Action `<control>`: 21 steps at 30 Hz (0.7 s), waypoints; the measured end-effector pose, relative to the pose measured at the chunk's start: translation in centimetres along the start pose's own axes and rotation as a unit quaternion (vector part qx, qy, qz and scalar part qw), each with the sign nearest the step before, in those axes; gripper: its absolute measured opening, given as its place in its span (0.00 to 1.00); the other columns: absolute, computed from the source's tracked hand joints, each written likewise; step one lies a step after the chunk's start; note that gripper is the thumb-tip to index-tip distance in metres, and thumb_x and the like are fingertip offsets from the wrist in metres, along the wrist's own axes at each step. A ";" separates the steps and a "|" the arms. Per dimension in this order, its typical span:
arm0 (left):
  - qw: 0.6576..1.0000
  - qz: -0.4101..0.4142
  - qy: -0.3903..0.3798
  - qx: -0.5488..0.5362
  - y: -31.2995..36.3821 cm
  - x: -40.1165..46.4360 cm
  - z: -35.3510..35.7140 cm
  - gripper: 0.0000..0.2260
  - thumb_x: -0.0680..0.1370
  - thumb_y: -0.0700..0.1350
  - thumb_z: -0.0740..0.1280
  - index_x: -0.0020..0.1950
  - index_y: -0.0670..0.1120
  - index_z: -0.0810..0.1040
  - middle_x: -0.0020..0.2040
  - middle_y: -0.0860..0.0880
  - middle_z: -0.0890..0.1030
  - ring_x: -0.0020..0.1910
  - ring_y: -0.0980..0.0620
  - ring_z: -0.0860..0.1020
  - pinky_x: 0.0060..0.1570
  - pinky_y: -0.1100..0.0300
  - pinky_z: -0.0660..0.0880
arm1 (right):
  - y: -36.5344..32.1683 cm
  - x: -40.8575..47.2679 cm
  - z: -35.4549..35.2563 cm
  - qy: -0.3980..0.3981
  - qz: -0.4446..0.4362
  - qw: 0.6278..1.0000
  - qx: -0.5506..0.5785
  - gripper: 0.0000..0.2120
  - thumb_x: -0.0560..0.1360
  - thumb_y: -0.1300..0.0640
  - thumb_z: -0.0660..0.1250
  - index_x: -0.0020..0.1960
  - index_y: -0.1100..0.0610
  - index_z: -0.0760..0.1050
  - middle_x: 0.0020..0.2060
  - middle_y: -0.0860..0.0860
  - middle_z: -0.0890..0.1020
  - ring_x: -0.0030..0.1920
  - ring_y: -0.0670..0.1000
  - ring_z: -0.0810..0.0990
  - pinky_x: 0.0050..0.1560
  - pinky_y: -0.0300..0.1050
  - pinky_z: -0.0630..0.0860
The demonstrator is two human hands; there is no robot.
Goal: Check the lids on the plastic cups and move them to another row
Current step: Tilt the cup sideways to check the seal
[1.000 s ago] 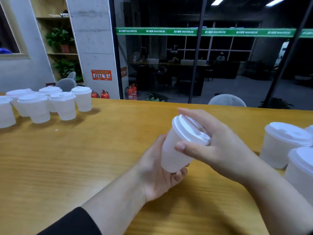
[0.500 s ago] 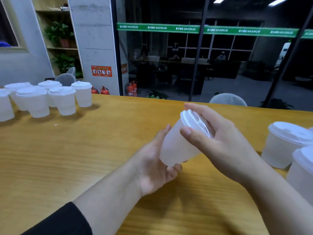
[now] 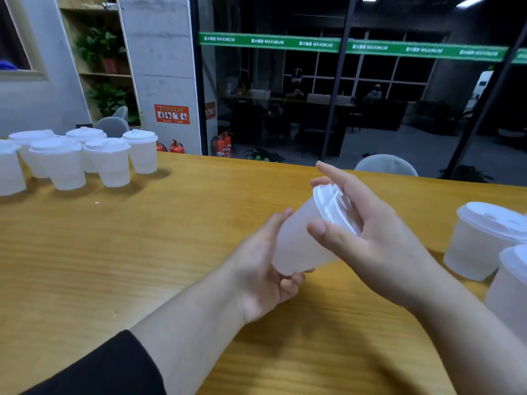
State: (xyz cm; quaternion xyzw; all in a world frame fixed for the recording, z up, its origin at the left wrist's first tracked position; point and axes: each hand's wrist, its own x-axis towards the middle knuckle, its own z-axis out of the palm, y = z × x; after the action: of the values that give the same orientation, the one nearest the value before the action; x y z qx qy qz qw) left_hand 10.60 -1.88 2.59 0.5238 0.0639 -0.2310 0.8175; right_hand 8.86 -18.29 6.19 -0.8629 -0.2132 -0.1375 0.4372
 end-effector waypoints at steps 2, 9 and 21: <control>1.000 -0.006 -0.004 -0.008 -0.1 0.0 0.1 0.17 0.79 0.62 0.67 0.51 0.49 0.83 0.36 0.46 0.79 0.26 0.52 0.71 0.21 0.66 0.63 | 0.2 -0.1 0.3 0.015 -0.014 1.000 -0.002 0.34 0.68 0.30 0.69 0.73 0.35 0.68 0.64 0.31 0.75 0.67 0.32 0.70 0.59 0.27 0.68; 0.977 0.187 0.103 -0.021 -1.0 0.7 0.9 0.19 0.79 0.60 0.68 0.57 0.45 0.82 0.36 0.49 0.79 0.26 0.51 0.71 0.26 0.60 0.64 | -0.5 0.6 2.5 0.164 0.033 0.983 0.077 0.27 0.70 0.36 0.70 0.68 0.41 0.75 0.54 0.43 0.82 0.55 0.42 0.79 0.49 0.34 0.72; 0.993 0.093 0.058 -0.046 -0.8 -0.2 -0.1 0.22 0.76 0.61 0.73 0.59 0.45 0.84 0.41 0.47 0.82 0.31 0.51 0.77 0.30 0.59 0.74 | -0.6 -1.1 1.9 0.069 0.094 0.991 0.064 0.40 0.73 0.31 0.57 0.82 0.41 0.55 0.78 0.40 0.63 0.71 0.31 0.59 0.63 0.26 0.60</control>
State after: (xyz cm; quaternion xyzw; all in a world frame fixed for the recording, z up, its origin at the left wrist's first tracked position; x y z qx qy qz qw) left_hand 10.05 -2.01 1.97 0.5018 0.0727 -0.1204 0.8535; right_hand 7.70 -16.69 5.08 -0.8375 -0.1091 -0.1412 0.5165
